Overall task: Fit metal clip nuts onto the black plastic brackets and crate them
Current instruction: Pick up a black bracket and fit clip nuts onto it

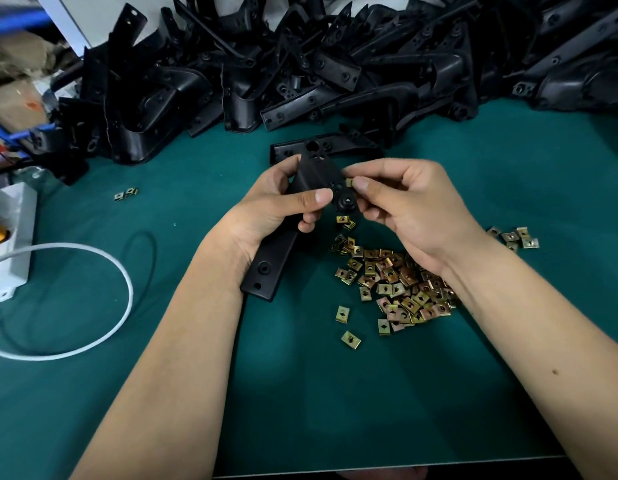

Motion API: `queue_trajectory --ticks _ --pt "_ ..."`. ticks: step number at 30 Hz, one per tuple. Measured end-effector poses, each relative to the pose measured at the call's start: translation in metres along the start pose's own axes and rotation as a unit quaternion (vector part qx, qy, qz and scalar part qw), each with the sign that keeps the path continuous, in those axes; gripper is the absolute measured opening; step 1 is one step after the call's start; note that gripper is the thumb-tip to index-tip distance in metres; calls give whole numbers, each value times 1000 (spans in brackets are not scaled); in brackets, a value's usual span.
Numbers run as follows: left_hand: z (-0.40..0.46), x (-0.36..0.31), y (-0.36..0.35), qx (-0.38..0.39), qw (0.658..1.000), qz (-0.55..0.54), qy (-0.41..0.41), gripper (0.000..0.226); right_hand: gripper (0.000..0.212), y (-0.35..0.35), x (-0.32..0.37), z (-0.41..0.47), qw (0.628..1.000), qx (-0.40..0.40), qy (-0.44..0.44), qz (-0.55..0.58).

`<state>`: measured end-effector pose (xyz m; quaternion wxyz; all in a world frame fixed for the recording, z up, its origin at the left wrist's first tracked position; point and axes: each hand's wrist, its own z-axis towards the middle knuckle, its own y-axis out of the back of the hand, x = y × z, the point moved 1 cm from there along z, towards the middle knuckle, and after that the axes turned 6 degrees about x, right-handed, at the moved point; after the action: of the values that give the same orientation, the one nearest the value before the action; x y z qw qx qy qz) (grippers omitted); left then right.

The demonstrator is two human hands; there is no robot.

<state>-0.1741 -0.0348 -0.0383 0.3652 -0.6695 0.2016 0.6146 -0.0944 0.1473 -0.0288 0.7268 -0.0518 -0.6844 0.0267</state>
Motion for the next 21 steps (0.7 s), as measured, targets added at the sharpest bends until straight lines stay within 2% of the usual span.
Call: queue_trajectory --ticks 3,7,16,18,21 --pt "0 1 0 -3 1000 0 1 50 21 0 1 0 1000 8 -4 15" --pt "0 1 1 0 1000 1 -1 44 13 0 4 -1 1000 7 4 27" --pt "0 0 -1 -9 1000 22 3 49 10 3 4 -1 1000 14 14 -15" --pt "0 0 -3 -16 999 32 3 49 13 5 5 -1 999 14 21 -27" --pt "1 0 -6 -26 999 44 4 50 29 8 7 -1 998 19 23 -52"
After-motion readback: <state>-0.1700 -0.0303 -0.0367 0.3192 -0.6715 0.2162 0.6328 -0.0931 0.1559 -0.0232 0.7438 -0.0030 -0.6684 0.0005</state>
